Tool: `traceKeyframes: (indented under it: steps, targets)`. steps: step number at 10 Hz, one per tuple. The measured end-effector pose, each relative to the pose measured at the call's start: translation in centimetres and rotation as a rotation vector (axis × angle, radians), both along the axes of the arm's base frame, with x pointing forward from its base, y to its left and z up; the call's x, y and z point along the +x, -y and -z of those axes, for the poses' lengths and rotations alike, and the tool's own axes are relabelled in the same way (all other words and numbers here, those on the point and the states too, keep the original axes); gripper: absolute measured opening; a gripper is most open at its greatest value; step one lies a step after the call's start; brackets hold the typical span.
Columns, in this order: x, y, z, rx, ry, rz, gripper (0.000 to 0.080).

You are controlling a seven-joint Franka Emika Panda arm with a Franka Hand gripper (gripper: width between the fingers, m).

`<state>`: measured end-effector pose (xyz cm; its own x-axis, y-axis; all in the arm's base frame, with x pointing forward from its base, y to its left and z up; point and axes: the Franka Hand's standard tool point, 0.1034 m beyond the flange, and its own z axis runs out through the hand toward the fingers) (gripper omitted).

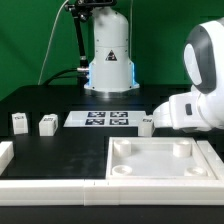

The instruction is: Assemble one leg

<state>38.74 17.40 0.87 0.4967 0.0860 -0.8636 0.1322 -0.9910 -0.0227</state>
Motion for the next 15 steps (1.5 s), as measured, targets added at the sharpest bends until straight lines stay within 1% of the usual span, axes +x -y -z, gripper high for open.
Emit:
traceKeyframes:
  steps: [1,2,3,4,6,7,9,10,11,13,14,15]
  targets:
    - [0.0,0.0,0.0,0.0,0.0,0.0,0.029]
    - [0.1,0.1,-0.2,0.013,-0.005,-0.006,0.029]
    - [0.5,0.5,-1.5,0.051,-0.025,-0.008,0.0291]
    - [0.9,1.1,-3.0,0.054,-0.035,-0.008,0.0291]
    - [1.4,1.8,-5.5,0.05,-0.061,-0.011,0.0291]
    - [1.9,1.8,-6.2,0.05,-0.057,-0.012,0.0291]
    - [2.2,1.6,-6.0,0.055,-0.028,-0.009,0.0291]
    - [3.1,1.3,-5.6,0.067,0.056,0.0,0.0291]
    - [3.3,1.3,-5.7,0.073,0.131,0.005,0.0291]
    - [3.8,1.2,-5.7,0.093,0.335,0.017,0.0291]
    - [4.6,1.3,-6.3,0.118,0.425,0.011,0.0292]
    - [5.8,2.0,-7.5,0.153,0.509,-0.006,0.0292]
